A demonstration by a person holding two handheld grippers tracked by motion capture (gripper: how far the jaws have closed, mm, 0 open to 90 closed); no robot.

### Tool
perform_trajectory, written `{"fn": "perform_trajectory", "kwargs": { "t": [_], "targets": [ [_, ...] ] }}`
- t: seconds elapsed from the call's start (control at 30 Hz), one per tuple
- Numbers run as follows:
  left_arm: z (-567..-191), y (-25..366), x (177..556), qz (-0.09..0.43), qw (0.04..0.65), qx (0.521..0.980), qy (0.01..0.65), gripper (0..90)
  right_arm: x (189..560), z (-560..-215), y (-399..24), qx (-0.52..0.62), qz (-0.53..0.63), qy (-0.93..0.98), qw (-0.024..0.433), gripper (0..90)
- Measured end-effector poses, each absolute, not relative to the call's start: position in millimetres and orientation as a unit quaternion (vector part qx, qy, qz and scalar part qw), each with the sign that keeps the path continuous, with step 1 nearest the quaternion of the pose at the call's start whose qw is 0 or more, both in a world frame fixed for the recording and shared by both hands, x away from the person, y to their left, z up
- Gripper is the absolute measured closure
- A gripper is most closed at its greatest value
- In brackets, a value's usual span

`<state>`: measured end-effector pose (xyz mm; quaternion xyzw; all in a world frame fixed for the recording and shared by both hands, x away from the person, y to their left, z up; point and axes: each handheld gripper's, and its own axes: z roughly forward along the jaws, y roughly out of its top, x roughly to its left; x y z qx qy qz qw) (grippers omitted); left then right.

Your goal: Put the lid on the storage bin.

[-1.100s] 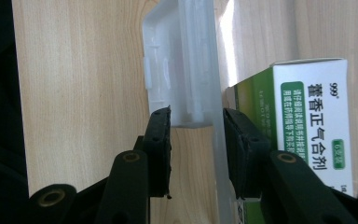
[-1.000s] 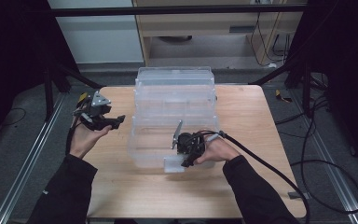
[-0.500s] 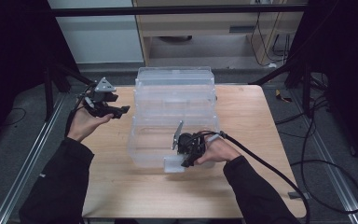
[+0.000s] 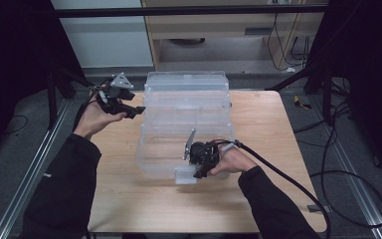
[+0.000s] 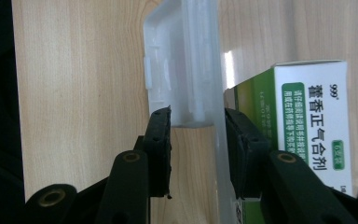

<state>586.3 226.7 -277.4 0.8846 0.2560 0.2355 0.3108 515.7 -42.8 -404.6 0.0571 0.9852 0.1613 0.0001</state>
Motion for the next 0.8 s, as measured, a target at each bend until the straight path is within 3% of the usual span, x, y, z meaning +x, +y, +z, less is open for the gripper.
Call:
{"fn": "perform_trajectory", "kwargs": {
  "t": [0.8],
  "targets": [
    [-263.4,182.8,619.5,0.229,0.229,0.932,0.165,39.9,516.0,-404.7,-43.1,0.054,0.161,0.985,-0.001,64.2]
  ]
}}
